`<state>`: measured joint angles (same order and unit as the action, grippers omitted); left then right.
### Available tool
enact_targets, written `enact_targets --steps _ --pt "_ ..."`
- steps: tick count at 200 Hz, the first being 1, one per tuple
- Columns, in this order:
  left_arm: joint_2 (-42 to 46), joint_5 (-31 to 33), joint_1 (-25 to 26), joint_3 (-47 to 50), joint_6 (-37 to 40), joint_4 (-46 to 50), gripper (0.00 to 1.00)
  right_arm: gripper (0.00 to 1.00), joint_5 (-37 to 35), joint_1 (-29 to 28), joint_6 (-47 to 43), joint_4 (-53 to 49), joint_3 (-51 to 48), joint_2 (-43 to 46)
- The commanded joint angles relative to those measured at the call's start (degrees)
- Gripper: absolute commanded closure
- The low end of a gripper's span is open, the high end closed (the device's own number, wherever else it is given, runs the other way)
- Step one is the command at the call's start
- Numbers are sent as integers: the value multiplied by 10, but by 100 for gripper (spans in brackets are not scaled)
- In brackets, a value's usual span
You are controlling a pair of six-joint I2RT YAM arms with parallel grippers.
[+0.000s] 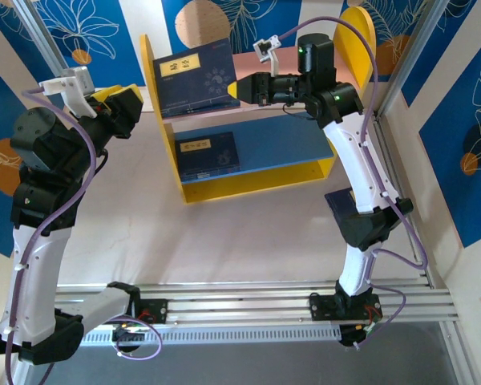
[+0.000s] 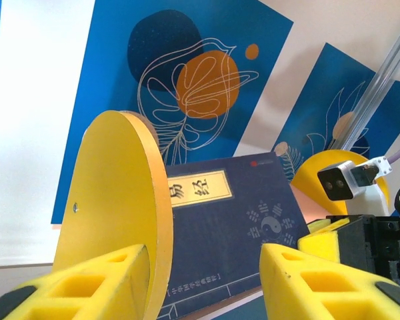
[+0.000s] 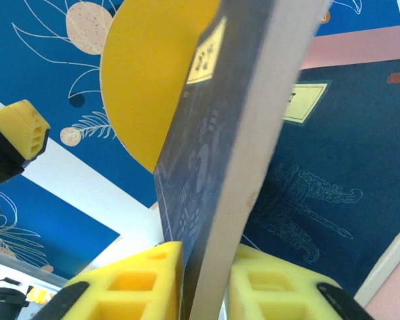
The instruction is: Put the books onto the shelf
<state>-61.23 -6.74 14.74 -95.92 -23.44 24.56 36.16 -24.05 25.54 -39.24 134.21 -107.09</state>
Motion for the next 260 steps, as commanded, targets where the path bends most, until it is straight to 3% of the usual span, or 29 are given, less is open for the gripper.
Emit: enact_targets --steps 1,82,108,129,197,260 --pt "7 8 -3 0 10 -3 53 74 3 -5 -10 -5 26 -9" --pt "6 1 -3 0 10 -3 52 71 -46 -6 -27 -34 46 -19" --pt "7 0 -3 5 8 -4 53 53 -68 -6 -39 -46 49 -21" --pt "10 5 -3 8 10 -5 53 47 -83 -8 -45 -54 49 -22" --pt "12 6 -3 13 14 -3 53 43 -136 -5 -72 -80 48 -17" --pt "12 8 -3 16 16 -5 53 43 -131 -6 -78 -80 40 -8"
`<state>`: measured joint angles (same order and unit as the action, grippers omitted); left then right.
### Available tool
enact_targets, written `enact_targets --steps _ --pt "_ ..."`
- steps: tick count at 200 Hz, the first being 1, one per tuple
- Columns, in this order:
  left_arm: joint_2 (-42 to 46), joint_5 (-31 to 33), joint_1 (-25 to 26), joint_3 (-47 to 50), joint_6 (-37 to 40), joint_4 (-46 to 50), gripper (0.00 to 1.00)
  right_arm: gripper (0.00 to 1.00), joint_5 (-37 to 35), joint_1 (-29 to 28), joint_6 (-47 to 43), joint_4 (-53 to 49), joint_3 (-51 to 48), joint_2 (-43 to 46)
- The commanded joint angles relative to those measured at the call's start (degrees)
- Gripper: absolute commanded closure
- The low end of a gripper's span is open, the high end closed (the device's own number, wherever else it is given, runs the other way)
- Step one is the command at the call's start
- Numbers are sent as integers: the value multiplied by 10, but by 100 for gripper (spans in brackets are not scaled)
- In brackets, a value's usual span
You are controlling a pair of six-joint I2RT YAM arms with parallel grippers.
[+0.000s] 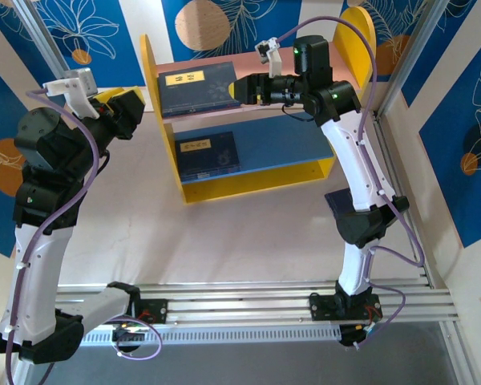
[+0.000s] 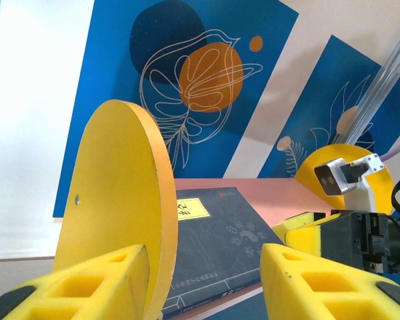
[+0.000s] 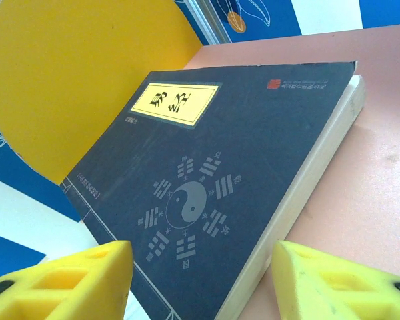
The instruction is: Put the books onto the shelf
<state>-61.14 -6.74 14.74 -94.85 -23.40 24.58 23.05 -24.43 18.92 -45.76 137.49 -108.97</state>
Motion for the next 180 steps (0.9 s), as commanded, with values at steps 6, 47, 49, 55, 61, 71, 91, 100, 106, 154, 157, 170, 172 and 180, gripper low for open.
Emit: enact_targets --steps 6,47,49,55,61,71,91,100,106,154,157,170,172,180 --pt "12 8 -3 6 16 -6 53 43 3 -3 -13 -14 7 10" --pt "11 6 -3 6 15 -6 53 44 16 -9 -15 -9 7 6" --pt "11 6 -4 6 15 -7 53 44 17 -9 -15 -9 7 6" --pt "11 6 -3 6 15 -6 53 44 18 -11 -14 -8 8 5" --pt "11 6 -3 6 15 -6 53 44 18 -11 -14 -8 10 3" --pt "11 6 -3 6 15 -6 53 44 19 -13 -14 -8 14 1" --pt "11 6 -3 5 16 -5 53 44 20 -13 -14 -10 20 -4" --pt "11 6 -3 5 17 -5 53 44 20 -14 -14 -10 22 -6" --pt "11 6 -3 5 17 -5 53 44 20 -14 -15 -10 22 -7" --pt "9 8 -3 5 19 -4 53 44 18 -15 -16 -10 24 -10" --pt "9 8 -3 5 19 -5 53 44 18 -15 -15 -9 25 -11" --pt "9 8 -3 6 20 -4 53 44 21 -15 -14 -9 27 -14" --pt "9 8 -3 6 20 -4 53 44 20 -15 -14 -9 28 -14" --pt "9 8 -3 5 20 -4 53 44 21 -15 -13 -10 30 -17"
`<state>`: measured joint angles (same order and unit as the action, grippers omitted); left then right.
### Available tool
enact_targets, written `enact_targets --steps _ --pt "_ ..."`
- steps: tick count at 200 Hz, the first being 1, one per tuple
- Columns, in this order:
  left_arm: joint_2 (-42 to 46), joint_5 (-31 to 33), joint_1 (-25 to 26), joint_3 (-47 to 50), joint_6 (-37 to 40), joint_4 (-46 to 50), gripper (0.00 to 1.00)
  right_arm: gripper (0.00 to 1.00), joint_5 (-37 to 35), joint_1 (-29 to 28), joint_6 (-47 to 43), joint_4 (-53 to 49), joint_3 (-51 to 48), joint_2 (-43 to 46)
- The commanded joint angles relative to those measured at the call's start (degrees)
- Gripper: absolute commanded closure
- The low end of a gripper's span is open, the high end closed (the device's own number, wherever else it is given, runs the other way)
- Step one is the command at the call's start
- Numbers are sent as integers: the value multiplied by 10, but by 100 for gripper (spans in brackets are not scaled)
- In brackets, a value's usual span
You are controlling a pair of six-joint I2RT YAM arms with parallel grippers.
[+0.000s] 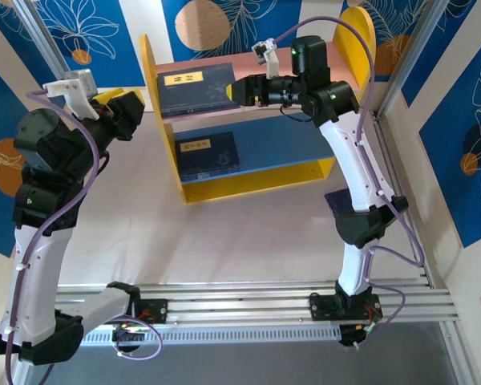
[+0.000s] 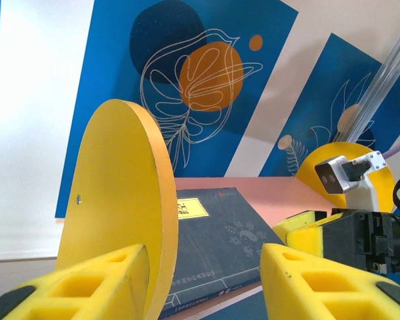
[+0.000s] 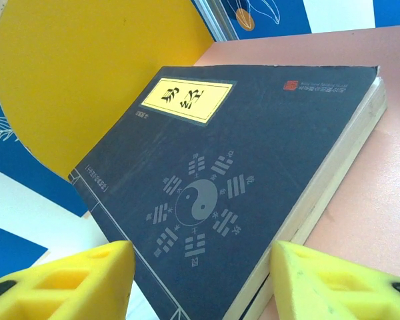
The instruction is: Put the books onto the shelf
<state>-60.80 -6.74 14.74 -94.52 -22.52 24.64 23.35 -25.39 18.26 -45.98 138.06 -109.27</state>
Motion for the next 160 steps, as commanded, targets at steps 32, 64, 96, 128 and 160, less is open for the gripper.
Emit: enact_targets --steps 32,64,96,128,160 --pt "6 8 -4 2 12 -5 53 44 21 -7 -6 -8 32 -21" --pt "6 10 -3 1 14 -1 53 44 22 -7 -6 -9 38 -25" --pt "5 10 -3 -1 15 0 52 44 25 -8 -5 -9 44 -30" --pt "2 9 -3 -4 15 1 53 44 28 -9 -6 -12 54 -36" --pt "1 9 -3 -6 16 1 53 44 30 -10 -6 -15 63 -42"
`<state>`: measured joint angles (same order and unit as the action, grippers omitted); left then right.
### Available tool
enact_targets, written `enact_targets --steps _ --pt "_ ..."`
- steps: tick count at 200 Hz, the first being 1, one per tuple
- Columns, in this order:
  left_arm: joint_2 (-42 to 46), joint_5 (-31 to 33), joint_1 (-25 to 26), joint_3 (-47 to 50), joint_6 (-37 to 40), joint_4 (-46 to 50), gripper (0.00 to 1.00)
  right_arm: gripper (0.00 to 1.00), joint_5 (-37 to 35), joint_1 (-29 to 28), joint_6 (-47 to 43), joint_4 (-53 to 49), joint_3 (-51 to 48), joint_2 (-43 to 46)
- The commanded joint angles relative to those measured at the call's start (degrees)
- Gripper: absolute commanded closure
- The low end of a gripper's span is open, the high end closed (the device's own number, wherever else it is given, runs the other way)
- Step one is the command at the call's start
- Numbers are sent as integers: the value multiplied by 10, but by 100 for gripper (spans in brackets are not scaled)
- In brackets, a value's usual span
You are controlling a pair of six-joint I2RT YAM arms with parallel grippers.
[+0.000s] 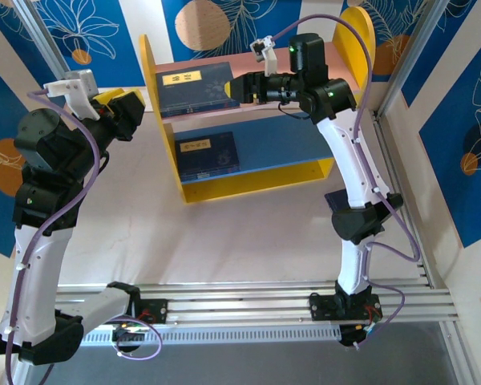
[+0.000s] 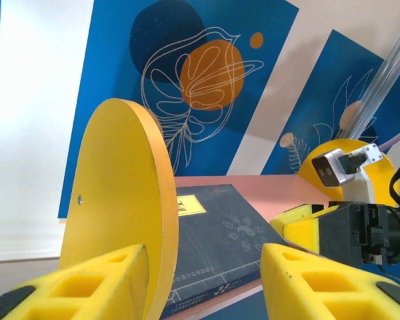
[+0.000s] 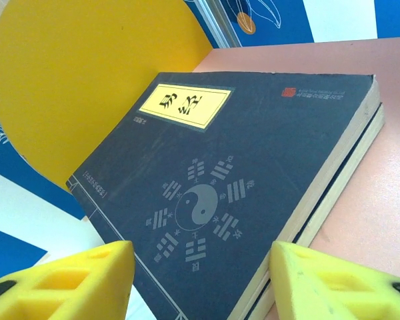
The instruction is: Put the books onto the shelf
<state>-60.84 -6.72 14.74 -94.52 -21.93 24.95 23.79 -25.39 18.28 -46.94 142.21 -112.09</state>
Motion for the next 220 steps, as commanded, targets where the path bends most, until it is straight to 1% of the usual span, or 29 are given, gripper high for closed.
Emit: enact_targets --steps 1,62,86,123,156,167,184,207,220 --pt "2 9 -3 -6 10 -2 52 44 26 -10 -6 -6 23 -14" --pt "2 9 -3 -9 13 2 53 44 22 -10 -7 -10 26 -16" --pt "8 17 -3 -11 22 12 52 44 14 1 -11 -16 26 -8" --pt "26 36 -3 12 32 25 52 43 -7 17 -20 -12 7 29" --pt "47 51 -3 52 33 31 52 43 -21 30 -32 -5 -40 78" --pt "55 54 -3 70 28 31 52 44 -33 33 -40 -2 -68 103" --pt "74 51 -3 108 17 29 52 43 -53 33 -50 18 -142 157" --pt "109 53 -3 179 1 21 52 43 -84 34 -55 59 -277 249" --pt "131 59 -3 218 -2 21 53 43 -100 34 -48 79 -374 308"
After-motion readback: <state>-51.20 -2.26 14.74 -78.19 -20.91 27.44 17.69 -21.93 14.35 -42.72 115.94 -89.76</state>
